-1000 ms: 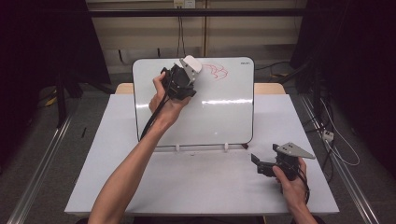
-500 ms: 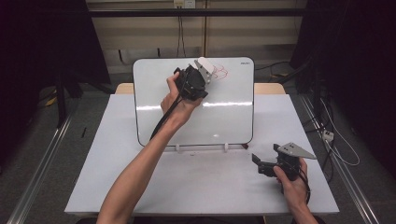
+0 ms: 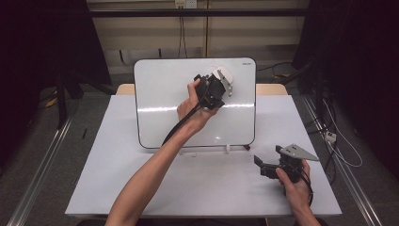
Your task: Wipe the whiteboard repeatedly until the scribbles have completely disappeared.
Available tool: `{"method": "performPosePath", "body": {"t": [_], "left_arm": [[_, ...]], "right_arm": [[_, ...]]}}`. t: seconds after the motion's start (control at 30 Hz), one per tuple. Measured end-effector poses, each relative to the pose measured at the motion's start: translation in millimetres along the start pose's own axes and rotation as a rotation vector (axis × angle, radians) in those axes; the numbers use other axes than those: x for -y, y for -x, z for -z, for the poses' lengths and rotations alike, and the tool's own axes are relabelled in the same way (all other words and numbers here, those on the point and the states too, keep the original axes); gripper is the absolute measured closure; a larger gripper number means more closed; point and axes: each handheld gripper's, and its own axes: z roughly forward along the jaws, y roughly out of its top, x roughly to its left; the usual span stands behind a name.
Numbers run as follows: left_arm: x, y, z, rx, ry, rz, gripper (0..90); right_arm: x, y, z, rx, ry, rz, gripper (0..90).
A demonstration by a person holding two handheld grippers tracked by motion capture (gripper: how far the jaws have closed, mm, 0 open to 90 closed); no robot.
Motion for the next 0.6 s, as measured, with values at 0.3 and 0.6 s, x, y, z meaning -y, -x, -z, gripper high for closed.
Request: {"method": "performPosePath", "body": {"t": [0.3, 0.6], "left_arm": [[2.6, 9.7, 1.3, 0.043, 0.022, -0.022, 31.2], [4.2, -3.1, 2.6, 0.046, 0.019, 0.002, 31.2]], "right_arm": [[0.1, -0.4, -0.2, 0.001, -0.003, 0.000, 5.5], [0.7, 0.5, 1.2, 0.003, -0.001, -0.001, 5.4]]}}
